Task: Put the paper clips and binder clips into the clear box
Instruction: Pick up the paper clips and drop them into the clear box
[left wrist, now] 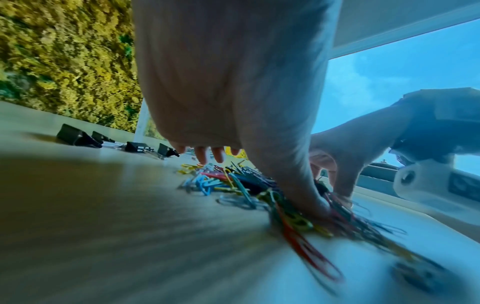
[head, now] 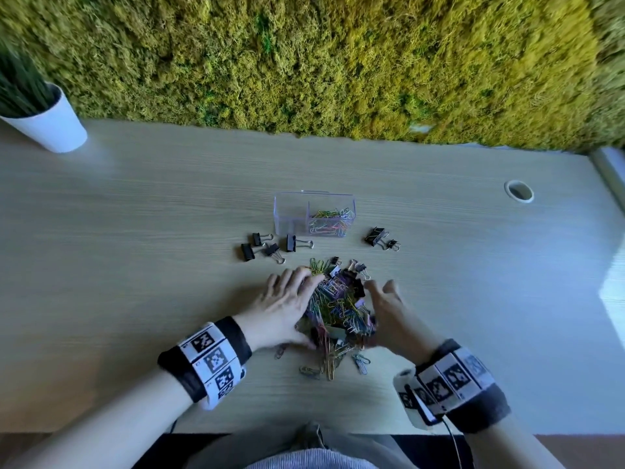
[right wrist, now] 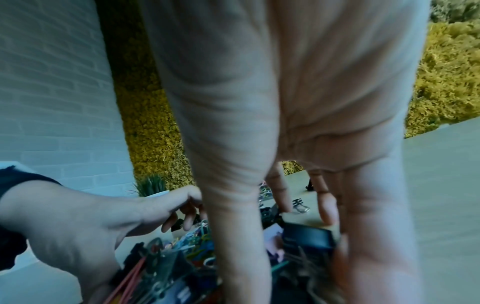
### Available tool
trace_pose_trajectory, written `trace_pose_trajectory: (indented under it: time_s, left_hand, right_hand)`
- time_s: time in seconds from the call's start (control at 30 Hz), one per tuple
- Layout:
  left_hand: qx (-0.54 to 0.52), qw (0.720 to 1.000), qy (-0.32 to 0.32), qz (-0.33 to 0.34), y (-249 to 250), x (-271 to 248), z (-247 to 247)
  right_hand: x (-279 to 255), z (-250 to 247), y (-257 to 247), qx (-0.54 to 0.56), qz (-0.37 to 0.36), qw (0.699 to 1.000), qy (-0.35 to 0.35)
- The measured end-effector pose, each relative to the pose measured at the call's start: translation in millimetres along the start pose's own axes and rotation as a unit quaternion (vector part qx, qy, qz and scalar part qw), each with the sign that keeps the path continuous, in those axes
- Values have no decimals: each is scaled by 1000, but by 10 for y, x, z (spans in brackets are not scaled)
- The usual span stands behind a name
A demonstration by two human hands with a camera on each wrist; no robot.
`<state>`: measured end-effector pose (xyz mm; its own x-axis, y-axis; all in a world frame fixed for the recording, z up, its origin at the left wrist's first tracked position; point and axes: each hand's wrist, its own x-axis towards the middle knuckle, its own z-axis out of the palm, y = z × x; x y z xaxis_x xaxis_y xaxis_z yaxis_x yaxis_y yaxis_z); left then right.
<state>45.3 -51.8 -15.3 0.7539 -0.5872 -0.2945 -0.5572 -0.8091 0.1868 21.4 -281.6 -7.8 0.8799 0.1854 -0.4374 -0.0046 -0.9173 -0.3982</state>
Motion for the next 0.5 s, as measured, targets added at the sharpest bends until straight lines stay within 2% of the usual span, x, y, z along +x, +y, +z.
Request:
trace_pose_trajectory:
  time_s: [0.2,0.3,0.37,0.43,0.5]
  left_hand:
    - [-36,996,85,-5,-127,46,-26]
    - [-81,988,134,-13,-230,10,-15]
    - [-100,981,162,-37,-297,0,-28]
    - [-130,977,152,-79,-351,4,-49]
    - [-204,967,90,-125,-371,9,-87]
  right_hand:
    - [84,-235,-139,63,-39,995,63]
    - [98,-253,-103,39,-80,989,120]
    - [128,-241,-151,9,-110,985,130]
    - [173,-223,-254,-17,-121,985,126]
    - [231,-197,-365,-50,-103,987,115]
